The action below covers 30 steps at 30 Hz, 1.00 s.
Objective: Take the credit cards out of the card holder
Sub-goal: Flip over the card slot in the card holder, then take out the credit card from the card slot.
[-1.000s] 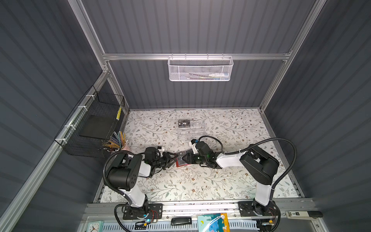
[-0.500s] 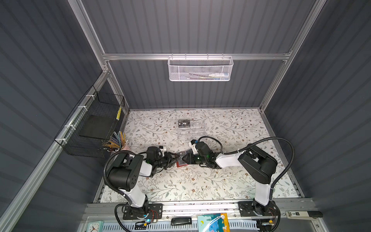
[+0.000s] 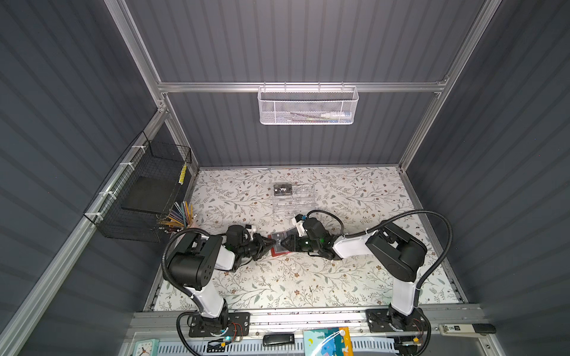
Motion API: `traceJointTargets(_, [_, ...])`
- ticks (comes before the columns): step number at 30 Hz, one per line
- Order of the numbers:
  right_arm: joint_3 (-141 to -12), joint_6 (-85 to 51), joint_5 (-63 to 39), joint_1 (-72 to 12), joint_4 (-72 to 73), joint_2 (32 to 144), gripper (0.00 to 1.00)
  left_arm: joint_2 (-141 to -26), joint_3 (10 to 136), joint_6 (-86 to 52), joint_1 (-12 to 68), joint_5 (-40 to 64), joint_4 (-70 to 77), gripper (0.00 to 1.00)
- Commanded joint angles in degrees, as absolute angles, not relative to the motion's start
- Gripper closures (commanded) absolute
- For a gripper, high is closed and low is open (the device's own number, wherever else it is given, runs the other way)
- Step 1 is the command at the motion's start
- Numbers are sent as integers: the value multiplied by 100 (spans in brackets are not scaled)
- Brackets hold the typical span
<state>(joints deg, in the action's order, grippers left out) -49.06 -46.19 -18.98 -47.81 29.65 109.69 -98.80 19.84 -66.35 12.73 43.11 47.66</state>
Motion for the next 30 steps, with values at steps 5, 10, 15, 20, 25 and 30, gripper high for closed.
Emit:
traceJointTargets(5, [-4607,-4762,-1863,-4686,2858,10756,57,-10257,1729,-6909,1318,4359,5919,97])
traceJointTargets(10, [-4471,-4898,-2136,-4572,3119,10805,57,-10555,1657,-7191,1318,4464,6688,100])
traceJointTargets(15, [-4356,-5088,-2337,-4479,3466,10881,57,-10934,1534,-7571,1318,4527,7732,100])
traceJointTargets(20, [-4255,-5125,-2284,-4424,3522,10783,57,-11165,1512,-7868,1336,4544,8551,100])
traceJointTargets(25, [-4056,-5318,-2306,-4370,3925,10688,57,-10900,1597,-7945,1371,4474,8576,100])
traceJointTargets(30, [-3765,-5555,-2396,-4242,4655,10617,57,-10472,1753,-7772,1456,4371,8019,100])
